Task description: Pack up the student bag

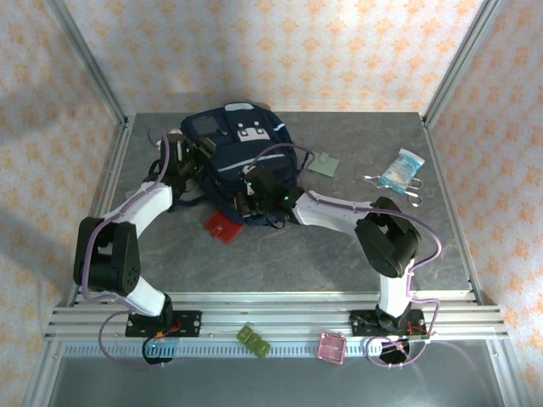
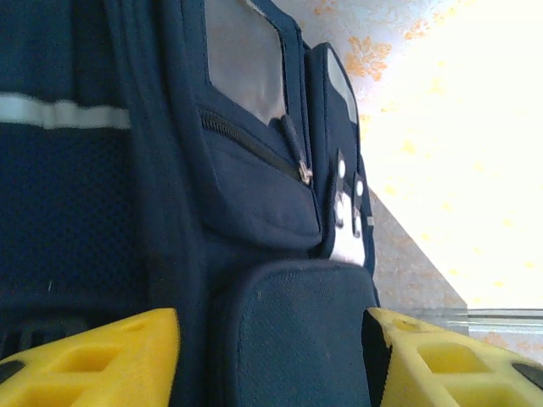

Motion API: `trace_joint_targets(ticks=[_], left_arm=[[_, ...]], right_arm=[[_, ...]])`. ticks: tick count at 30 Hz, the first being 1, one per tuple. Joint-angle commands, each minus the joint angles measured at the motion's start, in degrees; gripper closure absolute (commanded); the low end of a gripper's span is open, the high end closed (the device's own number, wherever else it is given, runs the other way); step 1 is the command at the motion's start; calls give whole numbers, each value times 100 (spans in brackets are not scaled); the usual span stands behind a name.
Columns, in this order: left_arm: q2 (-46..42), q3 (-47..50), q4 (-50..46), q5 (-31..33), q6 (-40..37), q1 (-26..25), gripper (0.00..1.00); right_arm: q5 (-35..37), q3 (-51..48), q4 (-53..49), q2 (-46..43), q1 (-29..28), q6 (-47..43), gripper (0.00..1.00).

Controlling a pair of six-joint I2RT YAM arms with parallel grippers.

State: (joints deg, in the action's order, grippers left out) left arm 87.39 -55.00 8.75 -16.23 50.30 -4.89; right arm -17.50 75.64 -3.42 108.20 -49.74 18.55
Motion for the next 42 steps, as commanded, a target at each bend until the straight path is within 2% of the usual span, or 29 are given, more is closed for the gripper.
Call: trace_joint_targets(ticks=[1,5,10,13,18,21,23,25,26,32,38,42], left_arm=[[-771,730,363,-207,255,-96,40],[-1591,1503,133,28,443,-361,39],[-2242,2364,450,454,941,-910,35],[-2118,2538,893,552,1064,-1140,33],[-1550,2302,1310,700,977,-1268,33],[-1222,2151,1353,839,952,-1278,49],[-1054,2093,1305,1035,939,-1278,67],[-950,2051,1244,1139,888,-1249,93],[-917,2029,1221,1131,840,-1228,100],[-1085,2055,1069,1025,639,-918,100],[-1136,1946,839,724,258,-562,100],[-897,1667,751,409,-23,-540,100]], right_arm=[[-326,306,404,55,6,176,100],[-414,373,374,151,0,168,100],[-474,347,438,180,6,230,100],[-494,390,409,214,-25,219,100],[-369,481,204,204,-158,108,100],[-367,435,177,154,-200,108,100],[-340,401,124,112,-212,95,100],[-285,357,61,60,-213,65,100],[-197,338,-5,25,-218,34,100],[206,-78,-286,-316,44,-64,100],[532,-1118,-228,-807,925,-112,100],[836,-1719,-88,-1142,1502,-136,100]])
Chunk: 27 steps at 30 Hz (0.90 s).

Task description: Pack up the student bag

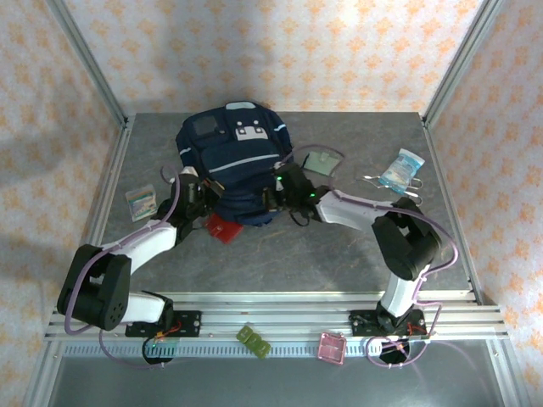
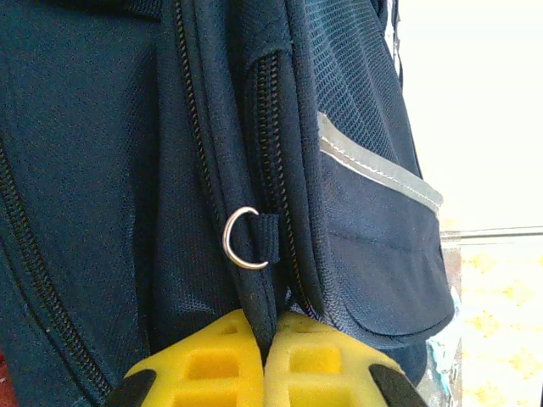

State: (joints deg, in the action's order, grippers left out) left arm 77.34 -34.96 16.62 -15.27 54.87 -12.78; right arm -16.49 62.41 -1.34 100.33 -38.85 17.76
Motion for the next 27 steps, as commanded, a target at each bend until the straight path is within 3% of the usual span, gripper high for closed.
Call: trace_joint_targets(ticks=[1,12,17,21,25,27], left_arm=[[205,-405,-23,199,-510,242,100],[965,-1299,-181,-486,-1110,-282,100],[1131,-1569,-352,-140,-1299,-237,100],[1383,-1939,-538,65,-1365,6,100],[1339,-2172,-767,107,-1321,199,52],[1137,-2082,-792,84,-1301,202,41]], right_arm=[[817,-515,-265,-425,509,-78,100],[793,-1349,-300,-1314,545,81,100],[745,-1594,-349,-1807,462,266,100],[565,-1352,-178,-1600,257,379,100],[320,-782,43,-1071,-134,457,100],[179,-533,167,-816,-300,512,100]])
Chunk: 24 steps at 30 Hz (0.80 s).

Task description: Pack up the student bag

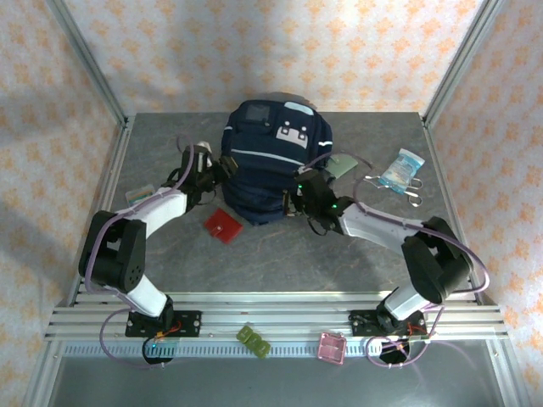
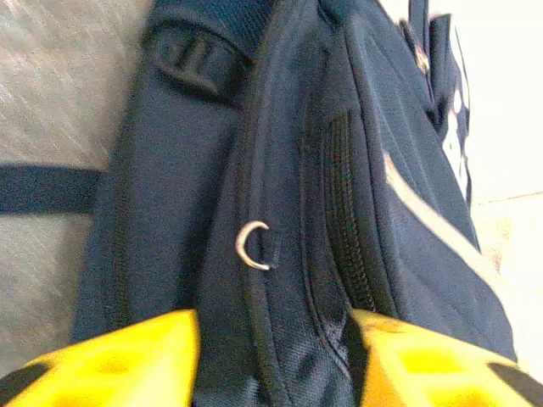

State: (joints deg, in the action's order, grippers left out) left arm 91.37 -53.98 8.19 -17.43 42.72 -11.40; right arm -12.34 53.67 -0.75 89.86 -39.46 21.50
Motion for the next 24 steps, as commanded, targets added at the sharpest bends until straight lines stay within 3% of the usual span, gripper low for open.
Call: trace_joint_targets(ticks=[1,5,10,15,19,22,24], left_arm=[[-395,-85,44,262,-43,65,39],[-1016,479,-58,153,340,-72,36],[-1543,1424,338,366,1143,-787,32],[-1097,1463,839,650,1492,-1302,32],[-564,1087,1043,931,1459,-1403,32],[-234,848,1097,1135,1443,-1407,35],[-13,656,1006,1299,1385,-1401,42]], right_arm=[[-333,453,198,366,-301,174,100],[-484,832,349,785,-492,241,100],[-550,1004,475,996,-516,265,100],[-609,1014,453,1061,-518,224,100],[-654,923,504,1016,-526,245,100],[-699,858,558,980,-560,267,100],[-704,843,551,983,-595,242,100]])
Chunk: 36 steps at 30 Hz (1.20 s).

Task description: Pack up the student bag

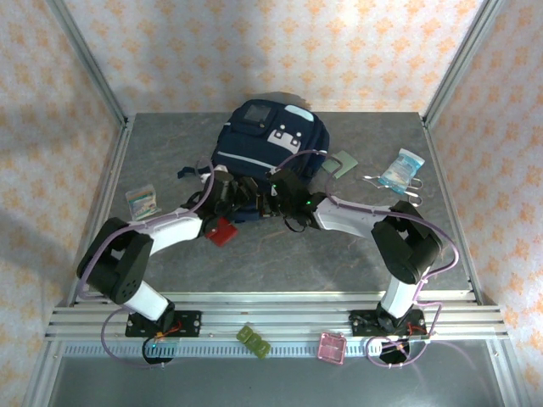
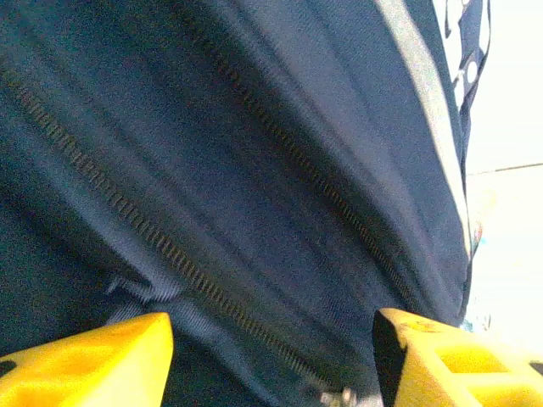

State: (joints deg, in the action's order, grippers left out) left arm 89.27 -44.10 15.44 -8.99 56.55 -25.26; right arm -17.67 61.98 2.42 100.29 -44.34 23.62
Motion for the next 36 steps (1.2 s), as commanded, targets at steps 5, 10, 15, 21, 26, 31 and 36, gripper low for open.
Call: trace_joint_targets(ticks=[5,10,15,21,26,31,36], left_arm=[[657,-595,214,474,-148,130,84],[543,-490,275,297,-115,324,100],[107,-188,315,214,-144,422,100],[-177,80,372,61,-178,556,100],[-283,103,399,-96,-225,575,100],[-384,120,337,-173,-294,579,100],[-393,152,320,-217,-341,574,100]], right_arm=[[-25,-52,149,-123,-110,-69,100],[247,-155,-44,-276,-7,-153,100],[493,-389,-286,-498,435,-203,100],[851,-529,-522,-511,1189,-378,100],[1298,-194,-483,-111,1778,-427,100],[1530,538,-457,461,2303,-252,100],[1886,1320,-659,1005,2431,-292,100]])
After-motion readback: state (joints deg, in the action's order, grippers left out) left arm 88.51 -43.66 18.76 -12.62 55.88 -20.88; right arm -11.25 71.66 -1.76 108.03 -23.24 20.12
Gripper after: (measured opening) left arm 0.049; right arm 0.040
